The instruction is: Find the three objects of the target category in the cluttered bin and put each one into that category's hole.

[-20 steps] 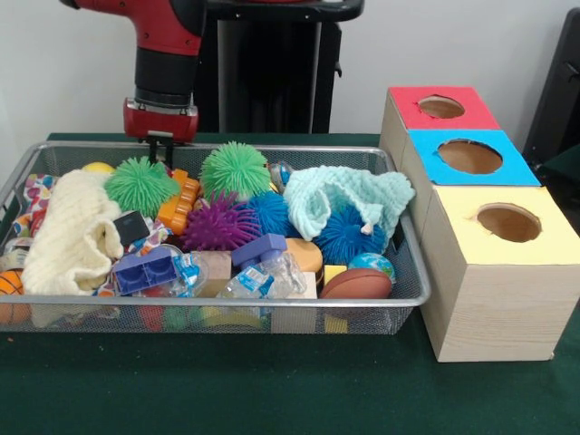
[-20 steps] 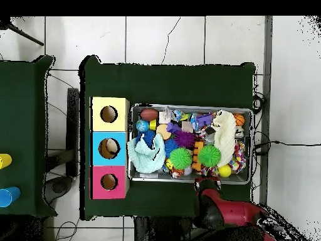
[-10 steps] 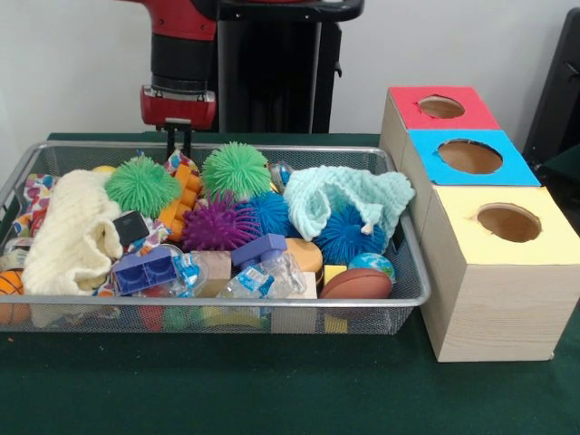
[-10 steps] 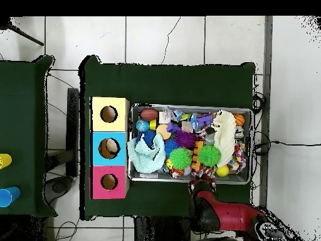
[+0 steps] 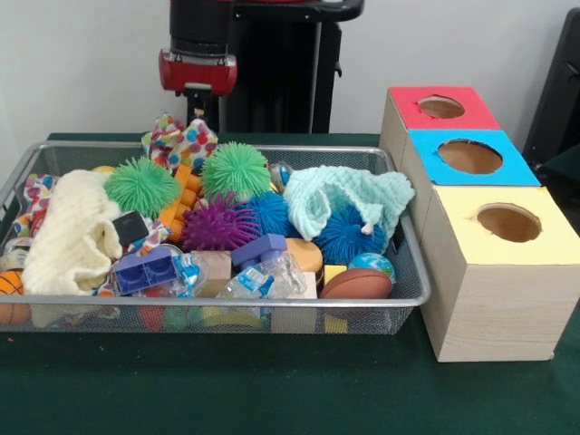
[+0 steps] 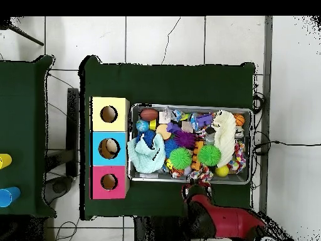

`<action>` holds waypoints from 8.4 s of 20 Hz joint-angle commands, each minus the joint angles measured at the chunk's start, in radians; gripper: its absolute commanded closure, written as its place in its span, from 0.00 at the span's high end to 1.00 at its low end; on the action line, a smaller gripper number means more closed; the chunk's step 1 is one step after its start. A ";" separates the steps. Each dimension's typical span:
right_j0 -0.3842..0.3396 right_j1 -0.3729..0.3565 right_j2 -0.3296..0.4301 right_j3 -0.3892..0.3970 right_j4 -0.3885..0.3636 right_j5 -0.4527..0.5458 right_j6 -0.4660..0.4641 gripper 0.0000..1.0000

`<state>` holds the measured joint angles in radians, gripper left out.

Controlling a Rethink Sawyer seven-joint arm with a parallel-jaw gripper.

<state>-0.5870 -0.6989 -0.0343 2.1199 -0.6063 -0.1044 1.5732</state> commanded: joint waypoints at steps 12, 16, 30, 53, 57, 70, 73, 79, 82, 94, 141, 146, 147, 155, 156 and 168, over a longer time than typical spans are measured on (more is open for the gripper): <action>-0.027 -0.369 0.233 0.185 0.202 0.330 0.095 0.00; -0.016 -0.423 0.283 0.212 0.286 0.381 0.097 0.00; 0.108 -0.594 0.320 0.191 0.515 0.496 0.136 0.00; 0.408 -0.337 0.146 -0.173 0.569 0.589 0.285 0.00; 0.462 -0.298 0.110 -0.230 0.581 0.618 0.303 0.00; 0.653 -0.136 -0.020 -0.330 0.669 0.513 0.367 0.00; 0.679 -0.118 -0.032 -0.355 0.690 0.531 0.367 0.00; 0.724 -0.081 -0.053 -0.383 0.720 0.515 0.390 0.00; 0.749 -0.068 -0.066 -0.394 0.730 0.505 0.403 0.00; 0.757 -0.022 -0.102 -0.494 0.753 0.551 0.366 0.00; 0.761 0.204 -0.059 -0.473 0.820 0.526 0.384 0.00; 0.743 0.232 0.002 -0.441 0.841 0.456 0.370 0.00; 0.731 0.242 0.026 -0.430 0.847 0.439 0.364 0.00; 0.763 0.323 0.003 -0.443 0.865 0.389 0.385 0.00; 0.768 0.328 -0.001 -0.443 0.866 0.380 0.387 0.00; 0.766 0.372 -0.005 -0.447 0.894 0.327 0.359 0.00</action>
<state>0.1744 -0.4640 -0.1140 1.5612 0.2667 0.1888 1.7088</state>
